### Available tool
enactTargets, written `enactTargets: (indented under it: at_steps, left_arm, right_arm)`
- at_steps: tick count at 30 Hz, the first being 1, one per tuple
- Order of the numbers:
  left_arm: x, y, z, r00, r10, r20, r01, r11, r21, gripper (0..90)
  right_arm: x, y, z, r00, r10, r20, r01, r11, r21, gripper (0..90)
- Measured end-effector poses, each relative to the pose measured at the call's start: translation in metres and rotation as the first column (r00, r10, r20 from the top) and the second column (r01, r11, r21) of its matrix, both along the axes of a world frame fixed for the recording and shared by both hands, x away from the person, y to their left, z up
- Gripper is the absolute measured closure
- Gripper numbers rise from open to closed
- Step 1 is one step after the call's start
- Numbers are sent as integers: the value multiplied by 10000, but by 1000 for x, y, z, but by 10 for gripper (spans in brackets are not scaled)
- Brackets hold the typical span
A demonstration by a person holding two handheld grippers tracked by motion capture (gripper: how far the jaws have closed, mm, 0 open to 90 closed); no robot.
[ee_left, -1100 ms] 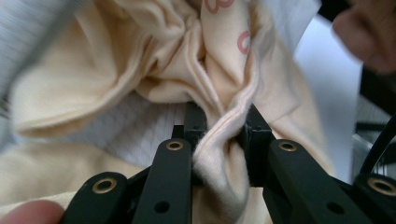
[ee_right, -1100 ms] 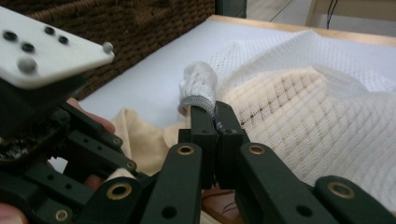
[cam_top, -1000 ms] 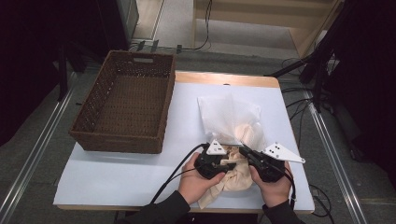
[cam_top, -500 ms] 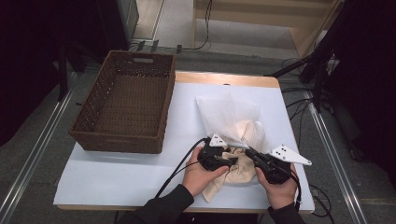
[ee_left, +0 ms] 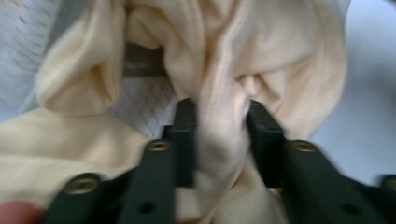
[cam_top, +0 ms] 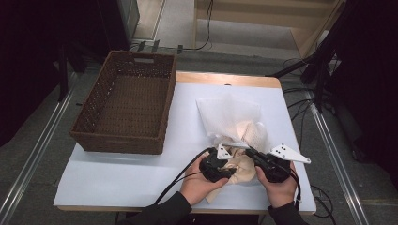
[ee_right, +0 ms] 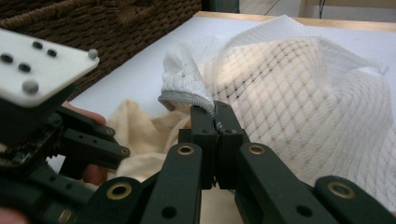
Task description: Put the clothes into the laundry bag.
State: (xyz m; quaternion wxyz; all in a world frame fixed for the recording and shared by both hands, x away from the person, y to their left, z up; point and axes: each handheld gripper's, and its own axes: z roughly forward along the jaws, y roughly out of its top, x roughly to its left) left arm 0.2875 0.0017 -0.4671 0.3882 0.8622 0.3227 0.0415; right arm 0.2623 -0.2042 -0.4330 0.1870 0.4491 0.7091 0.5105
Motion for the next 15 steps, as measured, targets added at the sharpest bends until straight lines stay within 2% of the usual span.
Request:
enactTargets:
  at_steps: [2,4,6,8,9,12,14,15]
  left_arm:
    - [0,2,6,9998,187,76,-184,9989,-425,756]
    - [1,4,16,9982,372,464,-321,9937,-1073,767]
    - [1,3,25,9943,748,763,-605,9827,-1750,770]
    - [5,1,28,9904,1128,795,-922,9695,-2271,771]
    - [8,-2,25,9888,1264,791,-1042,9652,-2397,770]
    - [25,-14,4,9867,1584,355,-1471,9649,-2174,768]
    - [36,-25,-14,9892,1371,-520,-1444,9724,-1831,759]
    - [38,-28,-16,9884,1235,-881,-1374,9749,-1754,741]
  right_arm:
    - [-2,2,3,9998,148,100,-149,9999,73,900]
    - [-5,3,7,9995,219,242,-222,9997,119,900]
    - [-8,4,12,9990,229,376,-236,9995,191,900]
    - [-9,3,15,9985,210,504,-223,9994,251,900]
    - [-10,2,16,9984,169,538,-186,9994,306,900]
    - [-9,1,15,9990,142,413,-158,9991,385,900]
    - [-8,1,13,9995,190,264,-203,9987,473,900]
    - [-8,2,12,9996,190,228,-200,9989,426,900]
